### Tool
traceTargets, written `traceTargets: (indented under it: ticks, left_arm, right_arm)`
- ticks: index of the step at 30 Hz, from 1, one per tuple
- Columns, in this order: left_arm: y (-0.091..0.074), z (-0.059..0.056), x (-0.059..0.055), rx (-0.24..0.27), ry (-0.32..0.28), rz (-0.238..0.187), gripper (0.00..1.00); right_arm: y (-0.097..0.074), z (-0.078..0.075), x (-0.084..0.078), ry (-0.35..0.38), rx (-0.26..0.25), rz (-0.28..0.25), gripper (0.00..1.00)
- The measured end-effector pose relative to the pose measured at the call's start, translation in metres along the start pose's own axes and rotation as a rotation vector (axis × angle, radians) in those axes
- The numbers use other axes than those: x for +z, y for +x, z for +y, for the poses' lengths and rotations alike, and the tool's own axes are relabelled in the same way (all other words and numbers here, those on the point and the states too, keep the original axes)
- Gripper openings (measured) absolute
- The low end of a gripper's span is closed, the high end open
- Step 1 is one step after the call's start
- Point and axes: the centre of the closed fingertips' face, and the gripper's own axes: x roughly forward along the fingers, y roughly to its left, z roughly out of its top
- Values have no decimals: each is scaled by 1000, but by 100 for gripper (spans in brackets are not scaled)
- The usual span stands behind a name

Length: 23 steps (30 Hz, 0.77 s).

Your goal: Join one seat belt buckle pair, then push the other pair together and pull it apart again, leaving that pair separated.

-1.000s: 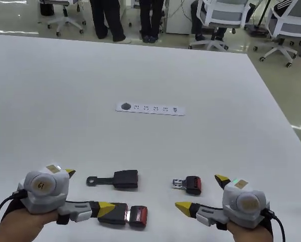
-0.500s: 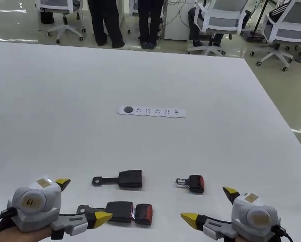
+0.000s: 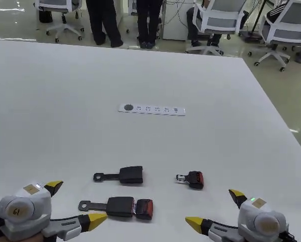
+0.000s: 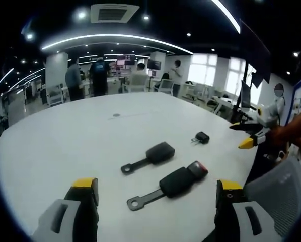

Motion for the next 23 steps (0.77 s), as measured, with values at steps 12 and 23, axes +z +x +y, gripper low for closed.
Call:
traceTargets:
  ticks: [12,23]
  left_arm:
    - [-5,-5,6,-5,6,-16,100]
    - [-9,-4,4,-4,6,-17,100]
  right_arm:
    - [-1,0,0,2,-5,-12,97]
    - [-3,6,-3,6,-6,-10,97]
